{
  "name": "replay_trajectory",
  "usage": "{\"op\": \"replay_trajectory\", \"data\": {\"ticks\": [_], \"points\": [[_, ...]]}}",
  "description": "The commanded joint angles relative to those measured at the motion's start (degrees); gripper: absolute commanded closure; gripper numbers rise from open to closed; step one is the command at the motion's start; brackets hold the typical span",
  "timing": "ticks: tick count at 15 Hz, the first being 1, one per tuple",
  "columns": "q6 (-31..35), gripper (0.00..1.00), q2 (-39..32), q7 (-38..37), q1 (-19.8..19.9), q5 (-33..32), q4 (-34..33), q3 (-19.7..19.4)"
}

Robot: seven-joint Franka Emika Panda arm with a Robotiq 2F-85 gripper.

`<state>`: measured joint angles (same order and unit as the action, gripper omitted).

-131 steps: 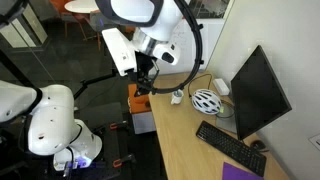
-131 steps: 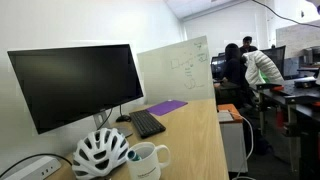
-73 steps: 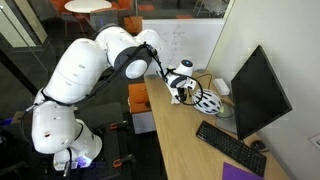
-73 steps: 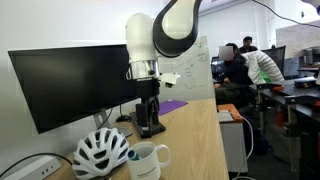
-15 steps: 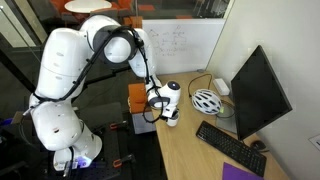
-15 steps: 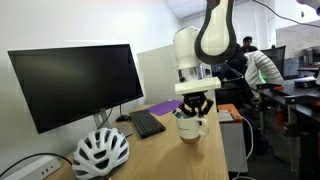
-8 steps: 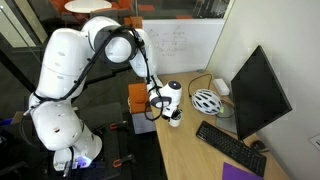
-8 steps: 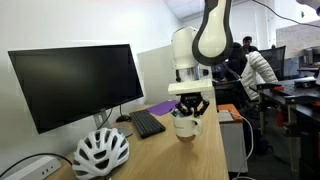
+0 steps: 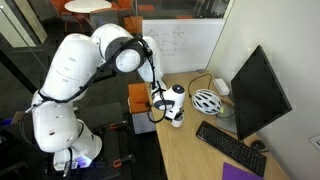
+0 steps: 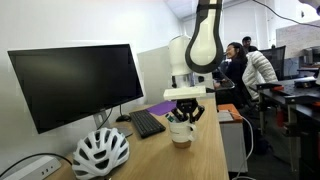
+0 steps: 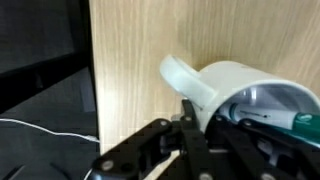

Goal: Move the white mug to the right

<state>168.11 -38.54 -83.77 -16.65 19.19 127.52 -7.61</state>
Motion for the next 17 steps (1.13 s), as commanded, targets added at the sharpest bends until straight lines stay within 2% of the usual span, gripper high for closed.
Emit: {"op": "replay_trajectory", "data": {"ticks": [1,2,3,5,9,12,13,14,17], "points": [[-0.2,0.97,-1.2,2.8,2.9,0.9,-2.0,2.2],[-0.4,0.97,-1.1,3.1,3.2,0.9,-2.0,2.4],[-0.7,0.65,-0.8,3.7,3.7,1.0,-1.9,2.8],[-1.3,0.57,0.0,3.5,2.7,0.3,-1.6,1.9],[-1.6,0.27,4.0,4.2,1.4,-0.4,0.6,1.1],[-4.4,0.05,8.7,4.1,0.4,-1.3,2.9,0.6],[-6.5,0.00,10.6,3.2,-0.7,-2.4,3.9,-0.4],[-7.7,0.00,12.2,3.9,-0.2,-3.0,4.6,0.3],[-14.0,0.00,18.2,-2.1,-4.1,-9.5,7.5,-3.6]]}}
